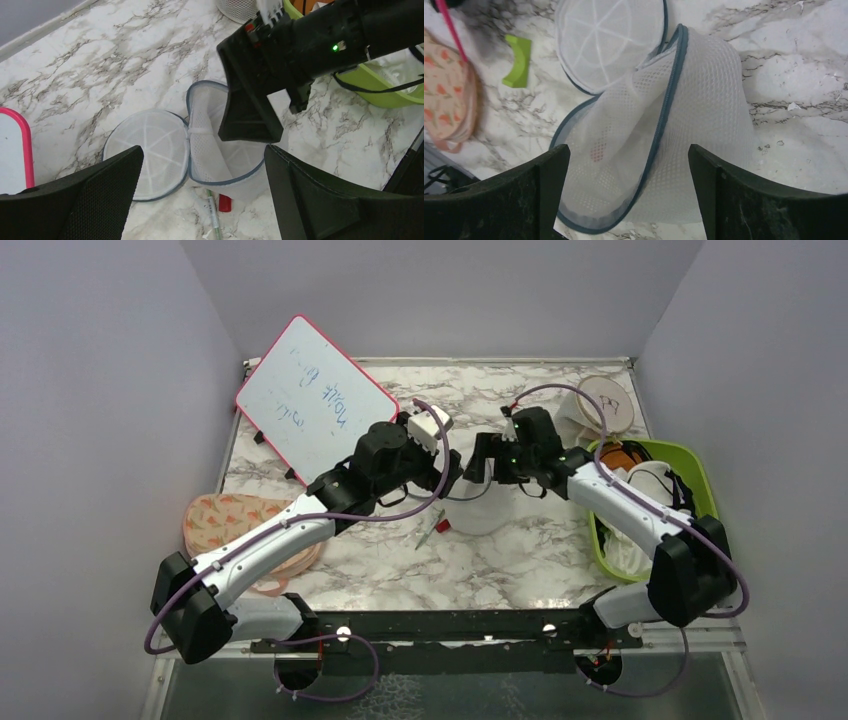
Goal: Unzip the laundry bag and remove the bra
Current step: Move the laundry bag to the center of the board.
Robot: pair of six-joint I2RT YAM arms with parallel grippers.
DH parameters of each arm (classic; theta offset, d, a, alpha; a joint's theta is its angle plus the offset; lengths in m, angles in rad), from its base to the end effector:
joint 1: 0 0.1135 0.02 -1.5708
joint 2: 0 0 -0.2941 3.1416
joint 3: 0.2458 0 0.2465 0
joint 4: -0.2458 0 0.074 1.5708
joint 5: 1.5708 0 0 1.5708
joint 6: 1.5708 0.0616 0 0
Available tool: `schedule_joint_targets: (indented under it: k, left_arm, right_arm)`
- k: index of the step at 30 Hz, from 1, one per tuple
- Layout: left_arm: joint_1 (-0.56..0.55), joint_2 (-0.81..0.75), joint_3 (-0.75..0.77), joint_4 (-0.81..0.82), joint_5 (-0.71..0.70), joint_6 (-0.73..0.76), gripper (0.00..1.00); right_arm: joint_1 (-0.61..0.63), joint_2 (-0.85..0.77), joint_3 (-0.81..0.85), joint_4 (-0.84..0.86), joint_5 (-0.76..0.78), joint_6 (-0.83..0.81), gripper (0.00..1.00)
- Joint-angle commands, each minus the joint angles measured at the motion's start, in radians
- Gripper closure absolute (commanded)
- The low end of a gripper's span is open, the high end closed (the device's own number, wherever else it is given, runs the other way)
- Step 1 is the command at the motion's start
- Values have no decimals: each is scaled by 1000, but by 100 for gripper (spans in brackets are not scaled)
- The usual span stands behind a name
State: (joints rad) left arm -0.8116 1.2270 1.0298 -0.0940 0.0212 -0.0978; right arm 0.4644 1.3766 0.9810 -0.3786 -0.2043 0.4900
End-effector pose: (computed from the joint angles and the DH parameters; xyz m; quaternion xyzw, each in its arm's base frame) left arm 0.2035 -0.2163 0.3634 0.2862 0.7494 -0.2698 0.5326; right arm 0.2653 0.1469 0.2714 -0.0278 0.9173 0.2607 0.2996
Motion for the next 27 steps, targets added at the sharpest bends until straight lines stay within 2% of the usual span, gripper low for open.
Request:
schedule_joint_targets:
  k: [1,5,11,14,15,23,27]
  left_arm:
    - [4,-22,-23,29,-52,9,13]
    - [3,-15,-17,24,-55,14,12]
    - [3,-20,-18,23,-62,18,11]
    - [5,-33,-29,32,-73,17,10]
    - [5,-35,-25,28,-71,17,10]
    - [5,-83,-39,43,-110,14,10]
    - [7,-123,-59,63,-159,8,10]
  right_arm:
    - [70,86,80,-153,220,-6,17]
    - [73,78,57,-163,349,-31,28]
    - [72,133,162,-247,556,-136,47]
    - [72,158,190,-214,568,-209,69]
    - [72,168,195,-202,559,-231,73]
    - [71,279,291,-188,818,-340,75]
    - [71,313,372,-227,809,-340,72]
